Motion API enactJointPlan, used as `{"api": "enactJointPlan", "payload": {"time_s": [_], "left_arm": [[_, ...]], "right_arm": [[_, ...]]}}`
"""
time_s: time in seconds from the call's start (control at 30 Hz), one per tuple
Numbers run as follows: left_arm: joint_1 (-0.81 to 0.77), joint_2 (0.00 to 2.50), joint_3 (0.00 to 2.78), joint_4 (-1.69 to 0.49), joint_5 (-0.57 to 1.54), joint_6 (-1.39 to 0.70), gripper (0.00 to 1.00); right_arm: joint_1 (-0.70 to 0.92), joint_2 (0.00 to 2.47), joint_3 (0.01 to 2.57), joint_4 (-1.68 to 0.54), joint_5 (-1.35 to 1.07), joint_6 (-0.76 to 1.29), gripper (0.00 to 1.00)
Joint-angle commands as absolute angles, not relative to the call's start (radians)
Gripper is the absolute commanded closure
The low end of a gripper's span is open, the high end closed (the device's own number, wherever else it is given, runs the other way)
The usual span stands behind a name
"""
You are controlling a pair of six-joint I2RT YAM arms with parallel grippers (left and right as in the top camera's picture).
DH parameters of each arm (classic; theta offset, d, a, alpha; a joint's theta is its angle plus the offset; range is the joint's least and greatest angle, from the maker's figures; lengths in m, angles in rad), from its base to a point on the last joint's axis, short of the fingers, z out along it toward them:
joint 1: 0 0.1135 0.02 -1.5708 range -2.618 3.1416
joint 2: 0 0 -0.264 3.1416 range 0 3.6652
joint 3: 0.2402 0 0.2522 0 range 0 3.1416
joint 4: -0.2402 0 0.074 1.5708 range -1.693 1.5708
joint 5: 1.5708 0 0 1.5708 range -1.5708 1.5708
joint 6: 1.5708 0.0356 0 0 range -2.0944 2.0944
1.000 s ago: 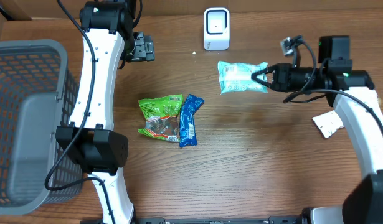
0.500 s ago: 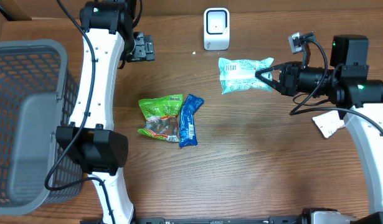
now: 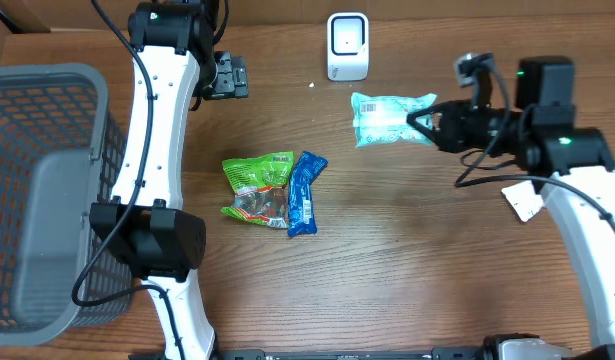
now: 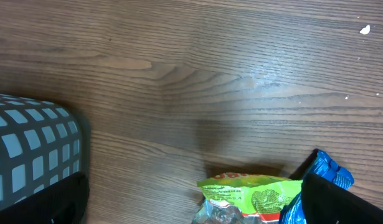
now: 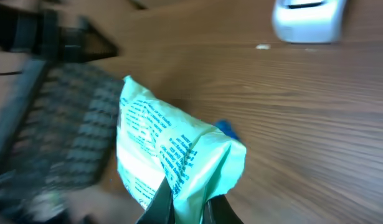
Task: Scan the item barcode
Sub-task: 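Lift the mint-green pack and carry it to the scanner, then hold the mint-green pack in front of the scanner window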
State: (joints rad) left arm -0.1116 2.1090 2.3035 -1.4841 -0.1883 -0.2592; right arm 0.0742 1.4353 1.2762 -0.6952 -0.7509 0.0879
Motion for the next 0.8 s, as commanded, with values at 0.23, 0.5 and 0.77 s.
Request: {"api": "enactJointPlan", "payload": {"time_s": [0.23, 0.5, 0.77], "left_arm": [[-0.118, 2.093, 2.325, -1.483, -0.197, -0.258, 0.0], [-0.118, 2.093, 2.325, -1.483, -0.197, -0.258, 0.0], [-0.118, 2.093, 2.325, -1.483, -0.197, -0.258, 0.0]], "right_arm": [[0.356, 1.459, 1.303, -0.452, 0.169, 0.155, 0.96], [0.41, 1.689, 1.303, -0.047, 0.344, -0.392, 0.96], [0.41, 1.87, 1.303, 0.358, 0.343, -0.855, 0.96]]}}
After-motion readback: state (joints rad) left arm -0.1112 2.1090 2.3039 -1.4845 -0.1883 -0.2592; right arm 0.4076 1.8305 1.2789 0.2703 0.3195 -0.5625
